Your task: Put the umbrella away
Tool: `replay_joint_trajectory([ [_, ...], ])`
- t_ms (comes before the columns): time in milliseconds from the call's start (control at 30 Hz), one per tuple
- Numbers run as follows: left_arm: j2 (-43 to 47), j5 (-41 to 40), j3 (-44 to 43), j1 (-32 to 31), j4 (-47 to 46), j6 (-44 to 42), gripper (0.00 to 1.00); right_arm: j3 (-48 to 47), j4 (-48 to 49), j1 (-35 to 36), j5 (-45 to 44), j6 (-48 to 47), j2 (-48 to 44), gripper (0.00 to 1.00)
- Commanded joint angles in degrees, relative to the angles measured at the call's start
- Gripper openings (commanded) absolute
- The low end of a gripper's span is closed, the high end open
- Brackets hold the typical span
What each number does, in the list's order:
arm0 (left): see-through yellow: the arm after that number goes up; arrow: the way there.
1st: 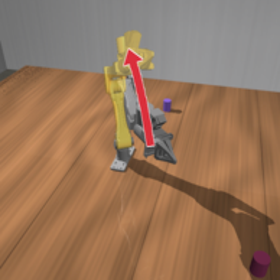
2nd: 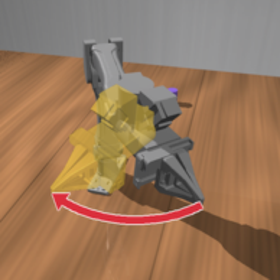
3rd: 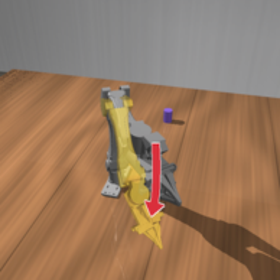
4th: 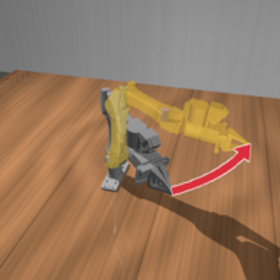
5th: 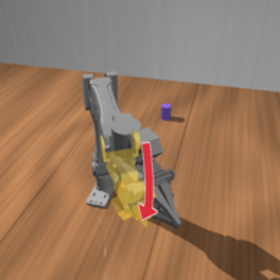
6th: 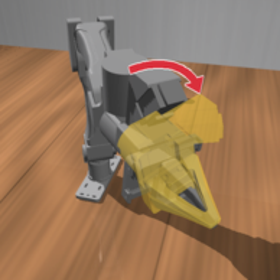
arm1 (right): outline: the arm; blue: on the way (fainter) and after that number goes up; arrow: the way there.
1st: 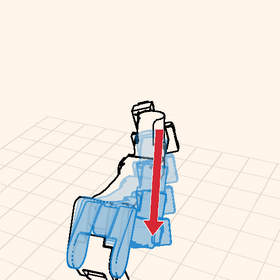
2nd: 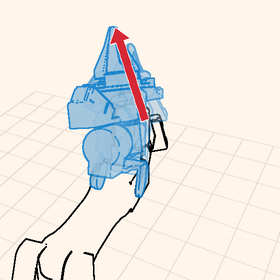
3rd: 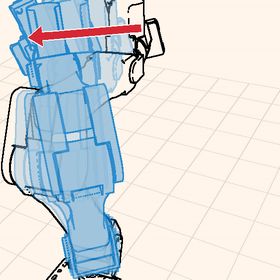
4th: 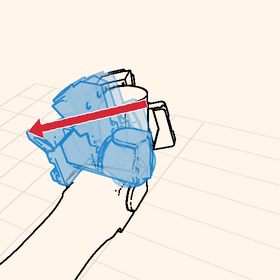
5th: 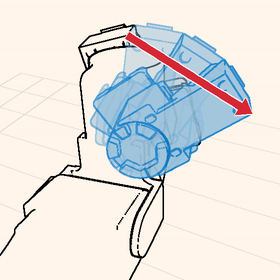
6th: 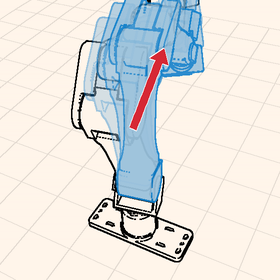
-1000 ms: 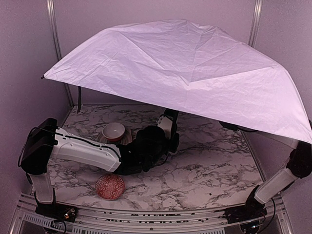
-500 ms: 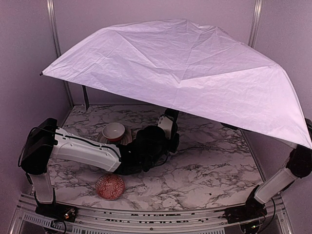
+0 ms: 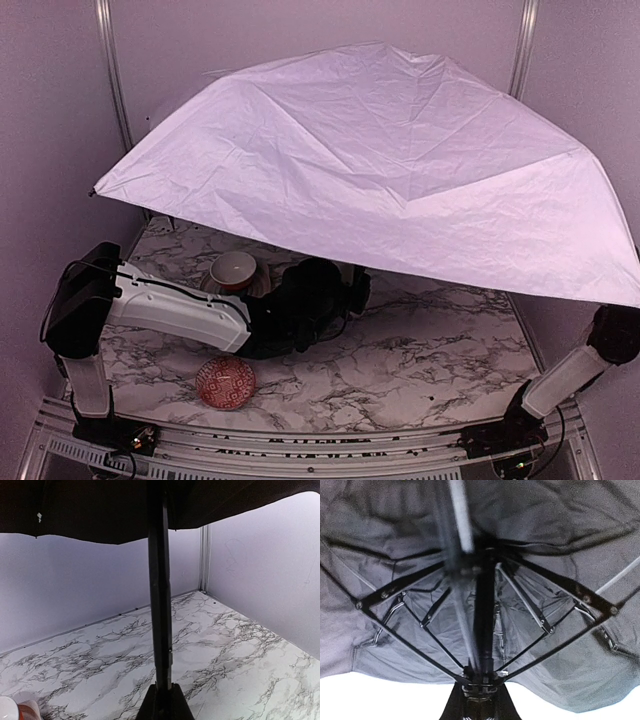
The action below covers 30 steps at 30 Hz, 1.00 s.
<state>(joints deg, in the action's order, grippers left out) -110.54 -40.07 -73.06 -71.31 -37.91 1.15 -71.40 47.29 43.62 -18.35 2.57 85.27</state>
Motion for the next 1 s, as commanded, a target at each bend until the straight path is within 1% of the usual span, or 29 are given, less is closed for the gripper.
replay_joint_trajectory([
  [0,0.82,0.36,-1.83,-0.21,-3.44,-1.01,0.00,-1.65,-2.26,-1.39,1.46,-2.21,-0.09,0.01],
  [67,1.32,5.58,-0.46,0.55,-3.64,0.30,0.00,-1.73,-2.71,-1.68,3.32,-0.32,-0.99,0.00],
  [133,2.14,13.23,2.61,2.14,-5.08,2.65,0.15,-1.80,-2.63,-1.78,5.41,0.99,-2.41,0.00],
  [167,2.33,16.82,4.24,3.04,-6.14,3.54,0.21,-1.74,-2.35,-1.78,6.77,1.42,-3.04,0.00],
  [200,2.36,19.73,5.61,3.77,-7.27,3.82,0.25,-1.44,-1.85,-1.79,8.21,1.81,-3.69,0.00],
  [267,1.87,22.82,7.51,4.43,-9.97,2.75,0.32,-0.40,1.11,-1.79,12.12,2.38,-4.72,0.00],
  [333,0.89,23.91,8.74,4.51,-12.40,0.71,0.39,1.45,5.08,-1.78,16.23,2.21,-5.31,0.00],
  [433,0.16,25.57,10.63,4.68,-16.41,-0.80,0.48,4.63,11.37,-1.99,19.87,0.29,-5.57,0.00],
  [533,0.74,28.66,13.19,4.69,-19.01,-2.05,0.56,6.17,15.55,-4.71,24.51,1.14,-4.66,0.00],
  [633,1.66,28.35,14.83,4.69,-19.13,-3.69,0.61,5.27,21.64,-8.36,28.46,5.26,-2.44,0.00],
  [667,2.13,28.26,15.44,4.69,-19.13,-4.44,0.62,4.51,23.51,-8.83,28.76,5.07,-1.80,0.00],
  [733,3.46,27.50,16.79,4.69,-19.13,-5.46,0.64,1.93,24.19,-9.07,28.98,2.65,-0.63,0.00],
  [867,6.70,26.61,19.98,4.69,-18.81,-7.81,0.70,-4.75,21.62,-9.23,31.18,-1.73,1.80,0.00],
  [967,9.13,26.52,22.16,4.69,-17.88,-9.00,0.74,-7.00,22.73,-9.57,32.26,-2.60,3.57,0.00],
])
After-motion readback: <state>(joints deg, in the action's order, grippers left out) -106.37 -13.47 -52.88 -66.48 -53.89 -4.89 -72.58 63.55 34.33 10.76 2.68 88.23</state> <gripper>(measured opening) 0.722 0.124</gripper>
